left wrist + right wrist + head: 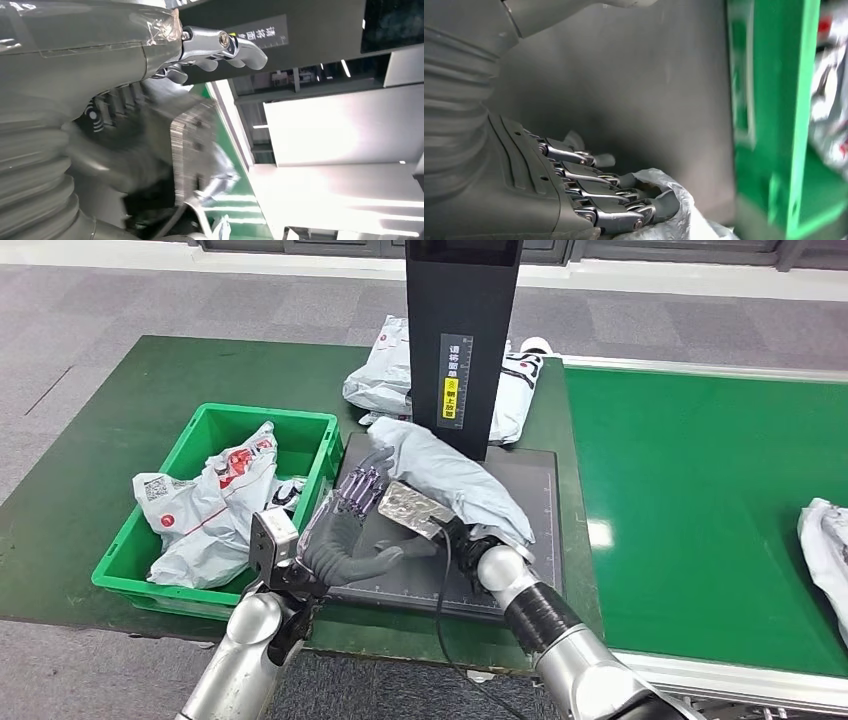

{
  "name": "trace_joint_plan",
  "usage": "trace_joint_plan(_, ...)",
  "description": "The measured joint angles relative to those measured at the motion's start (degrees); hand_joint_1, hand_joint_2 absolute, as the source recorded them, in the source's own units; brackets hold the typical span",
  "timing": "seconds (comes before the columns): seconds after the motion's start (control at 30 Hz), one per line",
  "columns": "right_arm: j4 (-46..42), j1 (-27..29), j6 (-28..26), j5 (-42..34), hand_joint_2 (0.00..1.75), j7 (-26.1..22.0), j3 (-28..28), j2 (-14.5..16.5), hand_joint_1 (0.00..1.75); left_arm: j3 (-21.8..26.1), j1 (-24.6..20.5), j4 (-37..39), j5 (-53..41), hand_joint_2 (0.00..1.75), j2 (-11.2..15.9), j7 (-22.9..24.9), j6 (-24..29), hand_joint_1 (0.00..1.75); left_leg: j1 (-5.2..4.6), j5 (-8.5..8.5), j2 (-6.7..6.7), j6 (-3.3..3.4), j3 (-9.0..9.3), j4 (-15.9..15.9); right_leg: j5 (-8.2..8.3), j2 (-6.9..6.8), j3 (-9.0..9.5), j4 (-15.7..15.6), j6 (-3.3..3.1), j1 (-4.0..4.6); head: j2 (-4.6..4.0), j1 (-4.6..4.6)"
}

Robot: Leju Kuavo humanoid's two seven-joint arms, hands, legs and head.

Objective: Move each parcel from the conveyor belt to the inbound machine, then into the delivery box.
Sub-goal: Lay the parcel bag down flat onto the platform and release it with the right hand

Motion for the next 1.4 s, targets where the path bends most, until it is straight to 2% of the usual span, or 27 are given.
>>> trace_joint_plan(0.3,4.9,-1.76,6.58,-3.14,1.75,-3.42,4.48,3.05,0.0,-0.92,-0.29,-0.92,0.32,1.75,0.14,-0.63,-1.04,0.0,-0.01,0.0,0.0,0.0,-0.02,0.0,0.0,0.01,0.0,-0.01,0.0,-0.01,0.01,0.0)
trace_joint_plan(0.5,5.88,-3.51,8.93,-5.28,1.75,-5.87,6.96,3.8,0.0,-0.96,-1.25,-0.75,0.76,1.75,0.53,-1.46,-0.97,0.0,-0.01,0.0,0.0,0.0,-0.01,0.0,0.0,0.0,0.0,-0.01,0.0,-0.01,-0.01,0.0)
trace_joint_plan(0.73,4.77,-6.21,6.07,-7.43,1.75,-6.52,7.51,2.59,0.0,-0.97,-1.97,-0.44,1.19,1.75,1.28,-2.1,0.14,0.0,-0.01,0.0,0.0,0.0,-0.01,0.01,0.01,0.01,0.0,-0.01,0.0,-0.01,0.01,0.0)
trace_joint_plan(0.97,3.01,-6.57,5.96,-7.84,1.75,-6.45,7.51,1.2,0.0,-0.97,-1.96,-0.69,1.2,1.75,1.78,-2.18,0.37,0.0,-0.02,0.0,0.0,0.0,-0.01,0.01,0.0,0.01,0.0,-0.02,0.0,-0.01,0.0,0.0)
trace_joint_plan(1.17,-0.65,-5.81,1.7,-11.22,1.75,-8.59,7.01,-0.77,0.0,-0.93,-1.38,-1.31,1.15,1.75,2.24,-2.34,1.25,0.0,-0.01,0.0,0.0,0.0,-0.01,0.01,0.0,0.0,-0.02,-0.02,0.0,-0.01,-0.01,0.0)
trace_joint_plan(1.33,-2.18,-5.39,0.97,-12.59,1.75,-9.07,6.44,-1.46,0.0,-0.88,-1.05,-1.57,1.06,1.75,2.4,-2.38,1.41,0.0,-0.02,0.0,0.0,0.0,-0.01,0.01,0.0,0.01,-0.01,-0.03,0.0,-0.01,-0.01,0.0)
trace_joint_plan(1.4,-6.17,-3.5,-0.2,-15.04,1.75,-9.2,4.21,-2.89,0.0,-0.52,-0.22,-2.27,0.63,1.75,2.6,-2.34,1.83,0.0,-0.02,-0.01,-0.02,0.01,-0.01,0.02,0.0,-0.01,0.0,-0.06,0.01,-0.01,-0.01,0.0)
